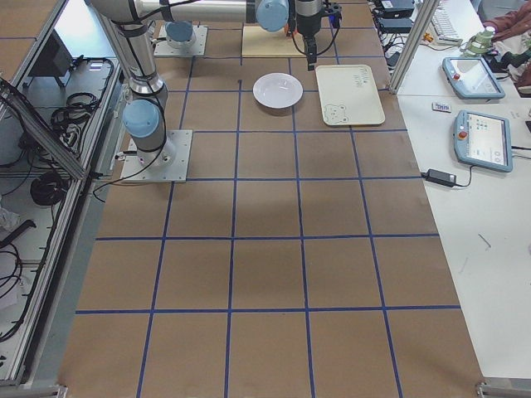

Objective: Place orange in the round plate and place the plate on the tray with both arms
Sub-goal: 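Lower the left gripper onto the orange on the bamboo board and close, then carry the orange with the left gripper and lower it onto the white plate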

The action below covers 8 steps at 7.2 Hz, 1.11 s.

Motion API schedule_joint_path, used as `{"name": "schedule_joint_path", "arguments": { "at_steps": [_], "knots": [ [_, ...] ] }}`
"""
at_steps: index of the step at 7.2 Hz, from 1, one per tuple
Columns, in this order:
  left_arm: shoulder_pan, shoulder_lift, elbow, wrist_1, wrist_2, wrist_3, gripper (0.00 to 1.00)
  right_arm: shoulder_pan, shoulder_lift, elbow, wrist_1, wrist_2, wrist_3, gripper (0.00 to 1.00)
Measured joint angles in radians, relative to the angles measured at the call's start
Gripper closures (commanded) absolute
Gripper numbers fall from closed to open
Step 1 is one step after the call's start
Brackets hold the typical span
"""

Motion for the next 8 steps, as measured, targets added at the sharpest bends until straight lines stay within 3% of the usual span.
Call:
{"name": "schedule_joint_path", "arguments": {
  "at_steps": [2, 5, 8],
  "knots": [
    [0.0, -0.004, 0.003, 0.005, -0.013, -0.001, 0.85, 0.0, 0.002, 0.0, 0.001, 0.0, 0.0, 0.0],
    [-0.033, 0.014, 0.054, -0.014, -0.05, -0.039, 0.89, 0.0, 0.003, 0.0, 0.002, -0.001, 0.0, 0.0],
    [-0.274, 0.071, 0.093, -0.067, -0.124, -0.337, 0.88, 0.0, 0.003, 0.0, 0.003, -0.001, 0.0, 0.0]
  ]
}}
